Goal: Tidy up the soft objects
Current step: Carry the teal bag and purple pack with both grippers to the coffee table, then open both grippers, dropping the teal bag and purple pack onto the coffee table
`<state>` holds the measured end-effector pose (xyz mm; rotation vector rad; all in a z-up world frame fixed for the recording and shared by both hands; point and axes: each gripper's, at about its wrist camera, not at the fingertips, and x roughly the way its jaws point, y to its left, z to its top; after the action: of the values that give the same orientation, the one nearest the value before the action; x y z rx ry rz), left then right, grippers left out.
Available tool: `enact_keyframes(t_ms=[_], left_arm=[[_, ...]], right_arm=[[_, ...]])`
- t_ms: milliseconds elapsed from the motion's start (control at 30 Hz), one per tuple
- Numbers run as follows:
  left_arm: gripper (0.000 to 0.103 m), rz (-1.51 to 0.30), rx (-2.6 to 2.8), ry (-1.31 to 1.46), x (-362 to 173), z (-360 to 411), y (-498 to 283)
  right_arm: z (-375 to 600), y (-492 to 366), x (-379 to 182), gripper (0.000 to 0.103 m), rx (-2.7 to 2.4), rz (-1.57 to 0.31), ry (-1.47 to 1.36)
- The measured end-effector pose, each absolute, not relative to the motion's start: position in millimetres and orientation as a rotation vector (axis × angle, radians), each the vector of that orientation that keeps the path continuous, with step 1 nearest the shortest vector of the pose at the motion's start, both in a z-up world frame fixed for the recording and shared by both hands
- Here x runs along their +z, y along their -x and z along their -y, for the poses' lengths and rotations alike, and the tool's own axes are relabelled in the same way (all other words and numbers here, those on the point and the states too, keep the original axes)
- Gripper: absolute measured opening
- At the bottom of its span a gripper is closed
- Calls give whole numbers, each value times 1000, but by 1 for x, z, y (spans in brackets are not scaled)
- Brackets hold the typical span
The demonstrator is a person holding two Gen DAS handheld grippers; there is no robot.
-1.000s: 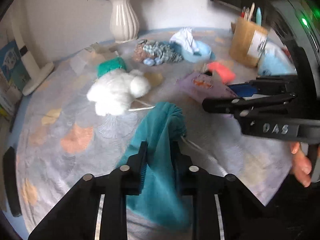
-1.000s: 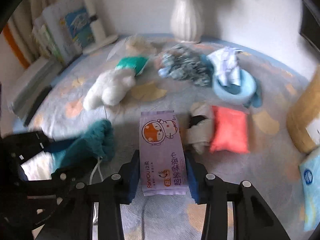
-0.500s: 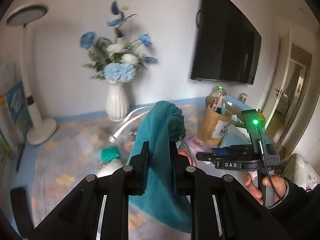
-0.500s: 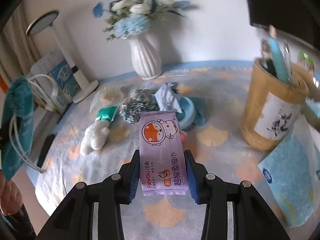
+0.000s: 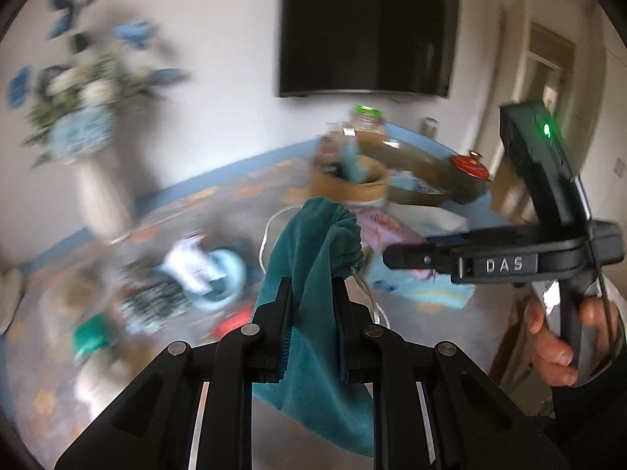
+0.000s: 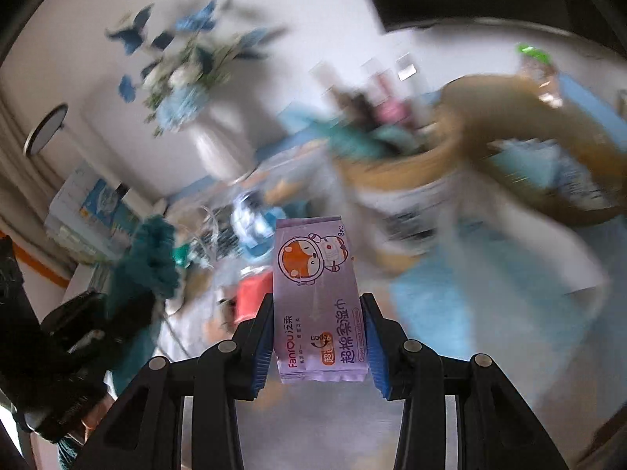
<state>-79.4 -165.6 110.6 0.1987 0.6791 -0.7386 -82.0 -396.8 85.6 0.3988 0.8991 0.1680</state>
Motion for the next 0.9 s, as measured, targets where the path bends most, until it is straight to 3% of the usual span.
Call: enact_keyframes(t_ms=[433,900], left_arm=[[15,-695,-981,-341,110,302,79],[15,-651,-827,-151,144,383,27]], right_arm=[[519,114,103,41,-30,-802,-544],[599,83,137,41,-232,-621,-531]])
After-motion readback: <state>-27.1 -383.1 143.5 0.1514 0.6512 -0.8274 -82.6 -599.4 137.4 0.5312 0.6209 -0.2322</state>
